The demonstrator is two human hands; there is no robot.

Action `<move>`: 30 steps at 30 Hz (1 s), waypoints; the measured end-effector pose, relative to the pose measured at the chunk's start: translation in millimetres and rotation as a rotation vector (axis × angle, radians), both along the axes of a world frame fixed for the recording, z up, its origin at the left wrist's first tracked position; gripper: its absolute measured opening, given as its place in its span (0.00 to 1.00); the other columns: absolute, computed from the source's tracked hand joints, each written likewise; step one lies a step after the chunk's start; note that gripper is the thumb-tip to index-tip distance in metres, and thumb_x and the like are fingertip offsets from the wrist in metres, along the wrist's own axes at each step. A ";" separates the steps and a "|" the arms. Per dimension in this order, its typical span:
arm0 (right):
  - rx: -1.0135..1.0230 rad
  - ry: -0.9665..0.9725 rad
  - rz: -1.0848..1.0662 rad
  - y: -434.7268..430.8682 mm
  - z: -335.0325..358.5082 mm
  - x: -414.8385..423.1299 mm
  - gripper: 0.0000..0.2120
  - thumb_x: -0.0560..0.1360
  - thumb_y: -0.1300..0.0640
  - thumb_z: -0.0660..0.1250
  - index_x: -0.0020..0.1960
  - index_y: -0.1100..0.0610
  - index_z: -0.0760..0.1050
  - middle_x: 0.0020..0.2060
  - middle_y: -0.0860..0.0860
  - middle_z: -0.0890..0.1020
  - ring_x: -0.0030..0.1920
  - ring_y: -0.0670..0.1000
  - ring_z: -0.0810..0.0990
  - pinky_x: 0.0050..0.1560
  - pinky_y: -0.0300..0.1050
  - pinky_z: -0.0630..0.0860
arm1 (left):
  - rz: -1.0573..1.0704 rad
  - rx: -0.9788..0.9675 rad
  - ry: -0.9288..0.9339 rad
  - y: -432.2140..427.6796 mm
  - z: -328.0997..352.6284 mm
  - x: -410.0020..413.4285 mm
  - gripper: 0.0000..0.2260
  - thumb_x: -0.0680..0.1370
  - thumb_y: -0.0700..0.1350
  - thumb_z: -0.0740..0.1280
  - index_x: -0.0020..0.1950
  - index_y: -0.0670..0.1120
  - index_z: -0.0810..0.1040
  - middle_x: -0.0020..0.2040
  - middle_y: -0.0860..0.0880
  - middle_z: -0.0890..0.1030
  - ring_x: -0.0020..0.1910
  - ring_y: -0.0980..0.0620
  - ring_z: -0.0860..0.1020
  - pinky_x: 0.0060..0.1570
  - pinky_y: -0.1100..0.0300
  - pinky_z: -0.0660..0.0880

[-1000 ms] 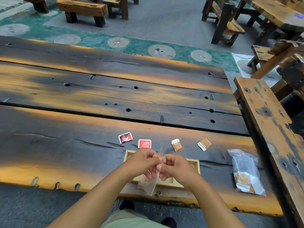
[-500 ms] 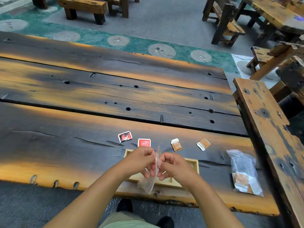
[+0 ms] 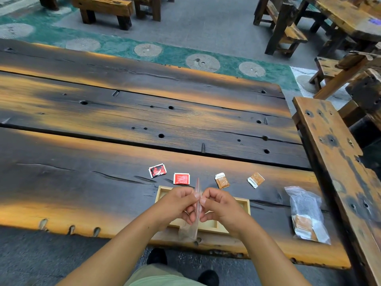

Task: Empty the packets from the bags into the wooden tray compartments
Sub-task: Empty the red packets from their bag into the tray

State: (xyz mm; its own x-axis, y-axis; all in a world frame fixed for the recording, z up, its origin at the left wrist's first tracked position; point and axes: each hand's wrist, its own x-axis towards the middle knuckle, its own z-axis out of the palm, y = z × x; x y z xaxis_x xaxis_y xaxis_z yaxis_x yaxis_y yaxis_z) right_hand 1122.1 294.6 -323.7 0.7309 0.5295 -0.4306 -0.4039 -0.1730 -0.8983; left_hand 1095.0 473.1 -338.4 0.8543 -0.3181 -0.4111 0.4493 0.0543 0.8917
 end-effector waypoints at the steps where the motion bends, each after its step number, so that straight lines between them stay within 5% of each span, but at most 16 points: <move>1: -0.011 0.000 0.006 0.2 0.5 0.2 0.09 0.81 0.64 0.62 0.42 0.59 0.73 0.35 0.54 0.83 0.37 0.53 0.80 0.42 0.46 0.80 | -0.019 0.003 -0.014 0.6 0.8 0.9 0.11 0.83 0.46 0.62 0.47 0.41 0.77 0.37 0.40 0.79 0.31 0.50 0.77 0.37 0.55 0.77; 9: 0.017 0.000 0.042 8.4 9.8 -4.7 0.10 0.75 0.60 0.59 0.39 0.54 0.77 0.40 0.60 0.85 0.41 0.57 0.82 0.44 0.48 0.78 | -0.092 0.039 -0.064 1.8 0.9 3.2 0.09 0.82 0.42 0.61 0.45 0.40 0.76 0.37 0.38 0.77 0.31 0.50 0.77 0.36 0.58 0.74; 13: 0.010 -0.050 0.060 12.9 7.6 -8.4 0.13 0.76 0.61 0.57 0.40 0.52 0.78 0.40 0.58 0.85 0.41 0.56 0.83 0.43 0.45 0.78 | -0.086 0.000 -0.059 2.3 3.1 -0.7 0.10 0.83 0.38 0.59 0.44 0.40 0.75 0.33 0.45 0.79 0.31 0.51 0.75 0.37 0.58 0.74; 18: 0.031 -0.043 0.050 14.6 0.7 -8.6 0.11 0.74 0.61 0.57 0.45 0.61 0.78 0.37 0.57 0.85 0.40 0.57 0.81 0.43 0.48 0.75 | -0.053 -0.081 -0.041 0.6 2.3 -4.3 0.15 0.83 0.41 0.60 0.38 0.48 0.78 0.31 0.50 0.78 0.31 0.50 0.74 0.37 0.59 0.73; 21: 0.066 -0.002 0.014 11.2 -2.0 -8.1 0.11 0.73 0.62 0.57 0.45 0.64 0.77 0.38 0.60 0.84 0.40 0.58 0.82 0.46 0.51 0.75 | 0.005 -0.152 -0.001 2.0 -0.5 -6.7 0.10 0.81 0.41 0.60 0.43 0.44 0.78 0.32 0.49 0.75 0.32 0.50 0.73 0.39 0.59 0.74; 26: -0.086 -0.114 0.026 6.7 -3.0 -3.5 0.11 0.74 0.63 0.58 0.38 0.56 0.76 0.35 0.55 0.84 0.36 0.52 0.80 0.42 0.45 0.77 | -0.013 -0.071 -0.038 5.6 0.3 -5.7 0.13 0.83 0.37 0.58 0.42 0.43 0.79 0.32 0.45 0.74 0.29 0.52 0.72 0.35 0.62 0.73; 30: -0.274 -0.205 0.027 -3.8 -2.1 4.5 0.09 0.76 0.66 0.58 0.38 0.59 0.72 0.34 0.52 0.81 0.32 0.48 0.80 0.42 0.48 0.76 | -0.060 0.062 -0.090 16.5 7.6 -0.5 0.15 0.83 0.39 0.60 0.37 0.47 0.75 0.33 0.41 0.72 0.28 0.52 0.72 0.32 0.64 0.70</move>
